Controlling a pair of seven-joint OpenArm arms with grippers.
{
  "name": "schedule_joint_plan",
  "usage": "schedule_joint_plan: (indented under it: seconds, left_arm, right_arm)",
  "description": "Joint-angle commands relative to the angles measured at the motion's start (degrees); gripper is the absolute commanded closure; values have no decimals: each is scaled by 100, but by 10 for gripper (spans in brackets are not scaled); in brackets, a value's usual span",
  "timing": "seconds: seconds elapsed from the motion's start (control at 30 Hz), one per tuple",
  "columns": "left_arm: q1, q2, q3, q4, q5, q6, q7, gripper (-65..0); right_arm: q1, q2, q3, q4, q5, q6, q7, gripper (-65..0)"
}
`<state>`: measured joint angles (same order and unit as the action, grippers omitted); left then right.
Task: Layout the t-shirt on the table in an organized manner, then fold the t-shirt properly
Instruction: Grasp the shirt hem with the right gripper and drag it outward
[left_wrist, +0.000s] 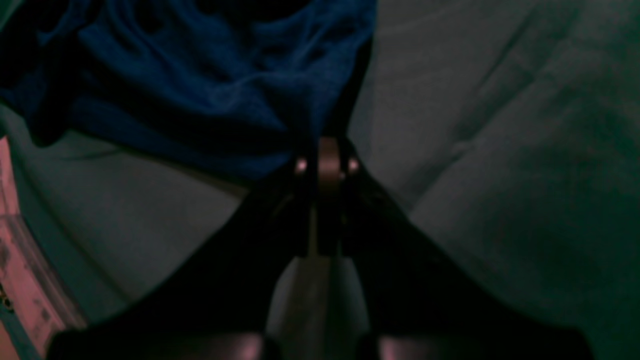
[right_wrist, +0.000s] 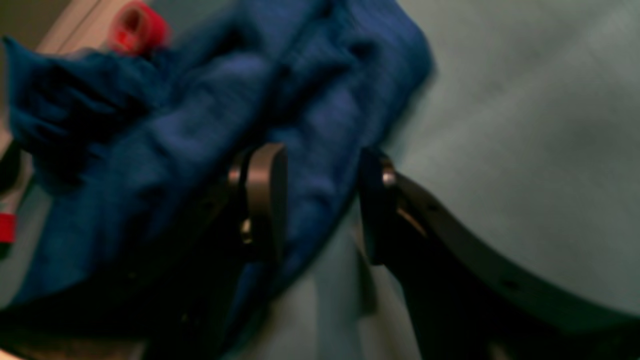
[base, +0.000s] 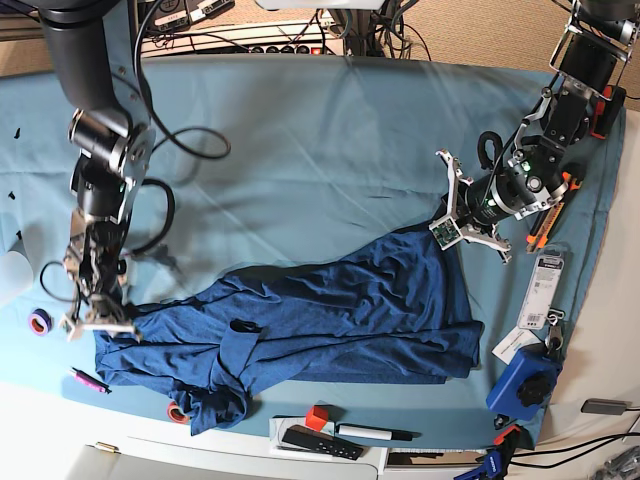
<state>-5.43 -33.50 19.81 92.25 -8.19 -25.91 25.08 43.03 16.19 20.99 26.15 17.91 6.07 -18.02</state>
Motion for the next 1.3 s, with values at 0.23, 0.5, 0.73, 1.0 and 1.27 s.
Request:
schedule_joint_plan:
  seconds: [0.23, 0.5, 0.73, 1.0, 1.27]
  left_arm:
    - [-94, -66, -46, 92, -42, 39, -109, 0]
    - [-92, -66, -46, 92, -39, 39, -107, 0]
    - [-94, -66, -46, 92, -42, 39, -107, 0]
    - [-94, -63, -46, 94, -42, 37, -109, 0]
    - [-94, -66, -46, 94, -42, 39, -109, 0]
  right_arm:
    - [205, 50, 2, -83, 2, -17, 221, -236]
    - [205, 48, 2, -83, 7, -503, 566, -236]
    - [205, 46, 2, -83, 131, -612, 439, -236]
    - [151, -144, 2, -83, 192, -608, 350, -235]
    - [59, -315, 2, -83, -31, -614, 590, -162]
